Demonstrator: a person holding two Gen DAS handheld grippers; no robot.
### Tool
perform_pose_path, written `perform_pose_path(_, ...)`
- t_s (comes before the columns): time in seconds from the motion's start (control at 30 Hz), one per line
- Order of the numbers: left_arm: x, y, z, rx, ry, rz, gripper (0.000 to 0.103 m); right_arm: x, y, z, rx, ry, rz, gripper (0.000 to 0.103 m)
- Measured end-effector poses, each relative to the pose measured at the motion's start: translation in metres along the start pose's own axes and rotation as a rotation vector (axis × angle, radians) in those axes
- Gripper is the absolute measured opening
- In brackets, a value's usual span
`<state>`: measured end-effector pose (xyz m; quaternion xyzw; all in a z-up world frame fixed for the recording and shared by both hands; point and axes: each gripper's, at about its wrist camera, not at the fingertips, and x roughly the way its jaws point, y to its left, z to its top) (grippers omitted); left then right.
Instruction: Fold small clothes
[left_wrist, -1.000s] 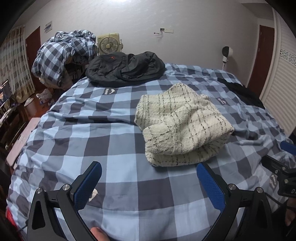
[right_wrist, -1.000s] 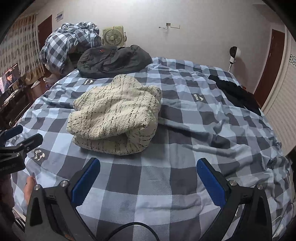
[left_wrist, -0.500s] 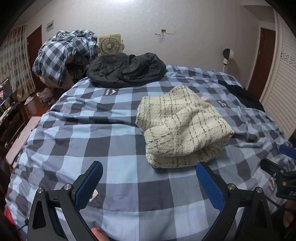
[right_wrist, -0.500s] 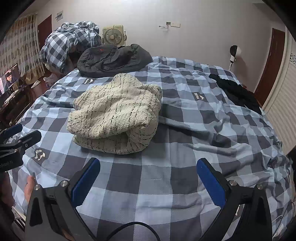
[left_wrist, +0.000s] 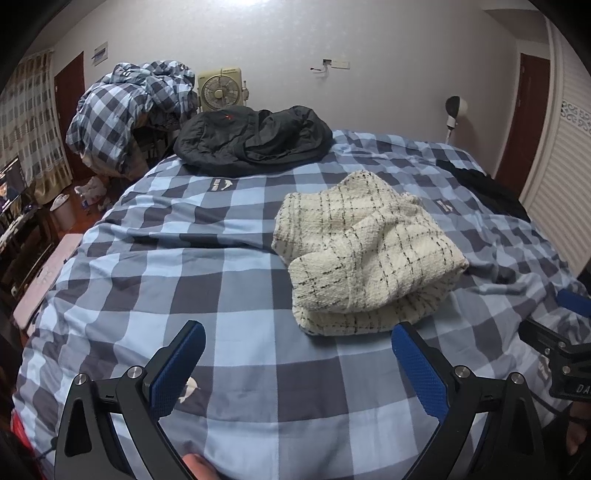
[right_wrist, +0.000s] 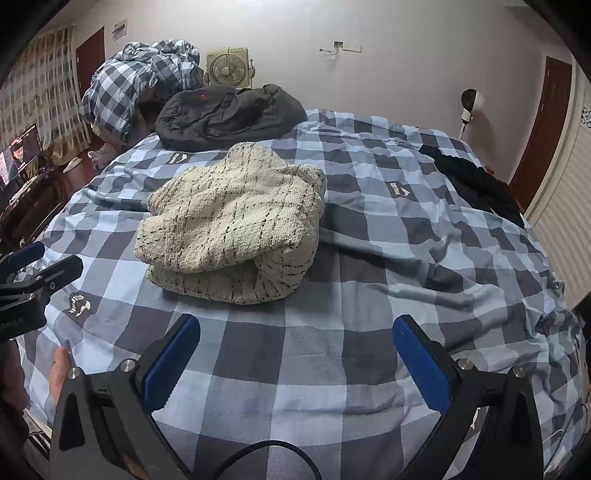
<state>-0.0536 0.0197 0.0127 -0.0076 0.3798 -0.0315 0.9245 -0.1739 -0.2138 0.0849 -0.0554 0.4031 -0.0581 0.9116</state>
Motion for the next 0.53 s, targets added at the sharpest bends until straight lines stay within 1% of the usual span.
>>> perform_pose_path(0.1,-0.0001,0.0004,0.0001,-0.003,0.001,-0.006,0.102,0.0010,0.0014,-0.0014,-0.001,0.001,0.001,0.102)
perform_pose_path(0.27,-0.0017,-0.0001,0.0003,-0.009,-0.009,0.008,0.102,0.0012,0.0015,-0.0015,-0.001,0.003,0.002,0.102)
perform_pose_path(0.43,-0.0033,-0.0011,0.0001,-0.017,-0.002,-0.039,0.102,0.0006,0.0026,-0.0022,-0.003,0.004,0.001,0.102)
perform_pose_path(0.53,-0.0038,-0.0025,0.0003,-0.016,-0.002,-0.051,0.102,0.0033,0.0029,-0.0034,-0.009,0.006,0.003,0.102)
